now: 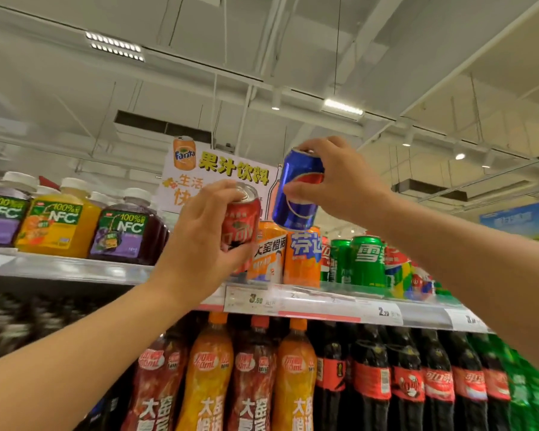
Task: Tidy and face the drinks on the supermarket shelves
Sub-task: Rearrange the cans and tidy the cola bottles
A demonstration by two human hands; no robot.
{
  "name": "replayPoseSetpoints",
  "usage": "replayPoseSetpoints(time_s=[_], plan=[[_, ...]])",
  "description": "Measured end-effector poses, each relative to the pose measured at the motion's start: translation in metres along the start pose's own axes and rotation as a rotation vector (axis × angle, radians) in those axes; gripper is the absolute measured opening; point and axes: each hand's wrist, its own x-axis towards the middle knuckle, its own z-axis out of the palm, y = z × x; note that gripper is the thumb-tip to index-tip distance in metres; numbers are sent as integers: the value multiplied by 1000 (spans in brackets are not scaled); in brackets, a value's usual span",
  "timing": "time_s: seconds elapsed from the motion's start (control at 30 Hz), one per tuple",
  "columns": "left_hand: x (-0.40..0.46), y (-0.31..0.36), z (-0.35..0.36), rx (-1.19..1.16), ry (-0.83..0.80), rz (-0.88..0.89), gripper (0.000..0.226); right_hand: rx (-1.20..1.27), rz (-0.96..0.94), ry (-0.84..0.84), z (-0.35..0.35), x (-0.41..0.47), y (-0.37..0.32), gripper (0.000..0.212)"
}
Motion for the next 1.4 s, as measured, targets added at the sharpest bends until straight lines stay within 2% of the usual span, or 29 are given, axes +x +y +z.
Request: replayPoseSetpoints(time_s=[0.2,0.37,0.6,0.73,0.83,1.03,1.17,1.2,1.27,1.33,1.4], plan=[[-34,2,-43,-1,-121,-160,74,40,57,-78,52,27,-22,59],[-63,-1,-66,-55,-132,-256,72,33,119,-158,98,32,-25,59],[-74,-6,-78,-35,-203,-287,68,3,234,-279,121,38,-25,60],[-76,-8,-77,-49,-205,-301,67,3,261,-350,125,34,-22,46],[-76,-9,-76,-50,-203,-299,66,-38,262,-412,130,30,-21,43],[-72,-7,-75,-34,-182,-298,64,-48,243,-429,138,19,-22,55],[-68,-3,-70,-41,-186,-320,67,-76,229,-394,128,5,-32,83],[-68,-1,-68,-49,-185,-326,68,-67,197,-327,120,-1,-38,78],[-66,3,-61,-68,-180,-334,72,46,128,-190,99,-20,-53,56],[-66,10,-51,-91,-181,-340,80,259,86,-184,76,-53,-69,41],[-64,20,-39,-104,-197,-342,89,313,35,-237,58,-91,-80,43]])
